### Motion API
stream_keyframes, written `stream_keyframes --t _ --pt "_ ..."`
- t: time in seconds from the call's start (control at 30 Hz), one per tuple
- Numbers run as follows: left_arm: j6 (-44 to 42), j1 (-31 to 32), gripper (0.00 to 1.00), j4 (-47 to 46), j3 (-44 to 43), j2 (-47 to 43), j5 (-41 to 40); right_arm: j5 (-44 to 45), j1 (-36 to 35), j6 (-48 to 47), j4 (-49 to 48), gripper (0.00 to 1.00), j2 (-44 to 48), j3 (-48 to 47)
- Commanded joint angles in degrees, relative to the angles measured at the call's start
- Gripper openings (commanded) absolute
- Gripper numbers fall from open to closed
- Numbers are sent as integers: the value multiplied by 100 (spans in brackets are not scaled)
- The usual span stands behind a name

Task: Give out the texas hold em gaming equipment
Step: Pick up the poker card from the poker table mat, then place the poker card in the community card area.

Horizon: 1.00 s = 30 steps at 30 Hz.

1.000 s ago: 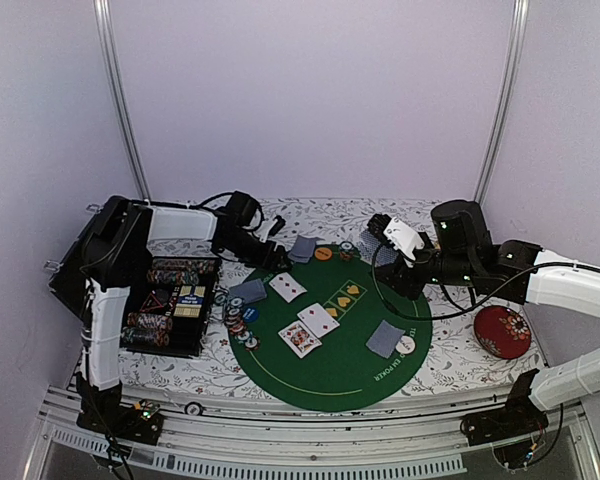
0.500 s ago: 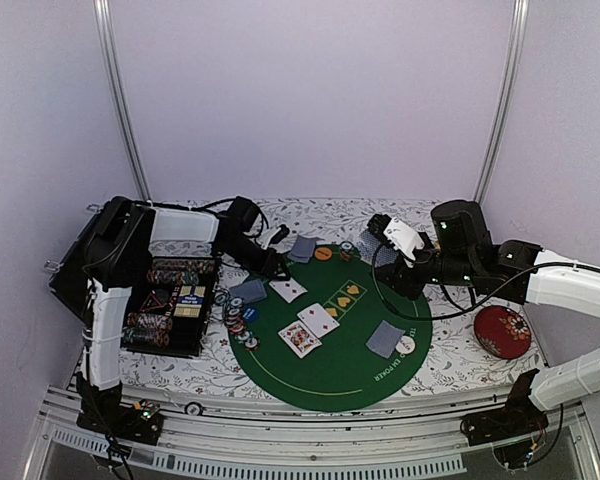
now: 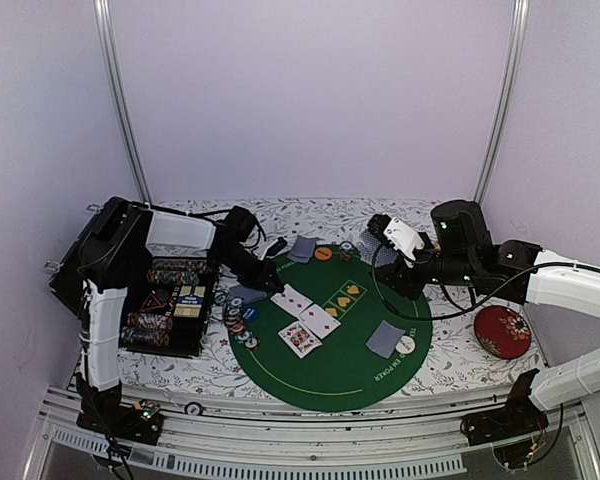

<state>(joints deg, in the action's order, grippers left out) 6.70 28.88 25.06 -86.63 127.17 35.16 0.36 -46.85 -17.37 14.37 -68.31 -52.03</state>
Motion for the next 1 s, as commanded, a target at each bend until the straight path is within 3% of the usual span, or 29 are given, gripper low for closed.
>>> stream_keyframes --t 0.0,0.27,0.37,0.53,0.7,0.97 --pt "259 91 0 -330 287 -567 -84 -10 22 -4 -13 44 90 -73" --pt "429 369 0 -1137 481 -1670 -1471 -5 20 13 -13 44 72 -95" --pt "559 634 0 -1615 564 -1813 -855 -8 24 31 -29 44 72 -78" --pt "1250 914 0 -2195 489 -1117 630 8 22 29 -25 44 87 -89" --pt "1556 1098 0 -2379 204 -373 1055 26 22 31 -18 44 143 -53" --pt "980 1159 0 -1125 -733 496 296 26 27 40 4 44 169 -29"
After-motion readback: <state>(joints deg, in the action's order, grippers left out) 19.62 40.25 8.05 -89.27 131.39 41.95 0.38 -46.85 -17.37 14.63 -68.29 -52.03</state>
